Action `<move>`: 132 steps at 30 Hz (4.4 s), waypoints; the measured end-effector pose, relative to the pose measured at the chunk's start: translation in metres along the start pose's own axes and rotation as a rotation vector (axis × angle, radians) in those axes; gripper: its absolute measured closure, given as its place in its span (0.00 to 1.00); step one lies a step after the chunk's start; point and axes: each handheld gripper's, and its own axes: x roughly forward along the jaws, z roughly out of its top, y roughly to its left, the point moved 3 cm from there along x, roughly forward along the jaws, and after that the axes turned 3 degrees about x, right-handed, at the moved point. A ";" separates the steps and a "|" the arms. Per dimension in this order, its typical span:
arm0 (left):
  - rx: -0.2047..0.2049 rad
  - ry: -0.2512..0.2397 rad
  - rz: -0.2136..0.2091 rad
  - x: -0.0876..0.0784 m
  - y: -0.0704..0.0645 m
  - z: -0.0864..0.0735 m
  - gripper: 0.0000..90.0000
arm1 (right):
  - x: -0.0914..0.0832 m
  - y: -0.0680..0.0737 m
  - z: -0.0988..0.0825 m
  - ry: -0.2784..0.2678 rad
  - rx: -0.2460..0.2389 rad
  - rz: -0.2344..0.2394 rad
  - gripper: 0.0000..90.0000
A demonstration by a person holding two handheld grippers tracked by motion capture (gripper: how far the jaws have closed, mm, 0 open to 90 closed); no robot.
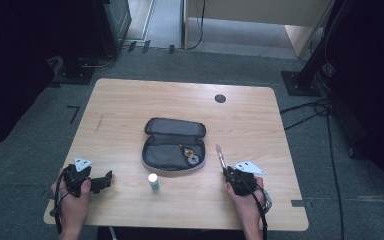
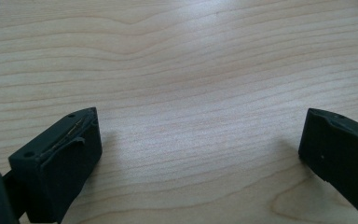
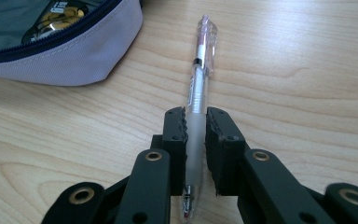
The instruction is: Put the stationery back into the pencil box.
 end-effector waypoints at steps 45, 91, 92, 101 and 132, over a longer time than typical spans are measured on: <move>0.000 0.000 0.000 0.000 0.000 0.000 0.00 | -0.022 0.051 0.042 -0.092 -0.174 0.150 0.91; 0.000 0.000 0.000 0.000 0.000 0.000 0.00 | 0.062 0.133 0.064 0.085 -0.373 0.372 0.90; 0.000 0.000 0.000 0.000 0.000 0.000 0.00 | 0.062 0.133 0.064 0.090 -0.368 0.372 0.90; 0.000 0.000 0.000 0.000 0.000 0.000 0.00 | 0.061 0.132 0.064 0.088 -0.347 0.390 0.86; 0.000 0.000 0.000 0.000 0.000 0.000 0.00 | -0.001 0.160 0.059 -0.087 -0.232 0.590 0.60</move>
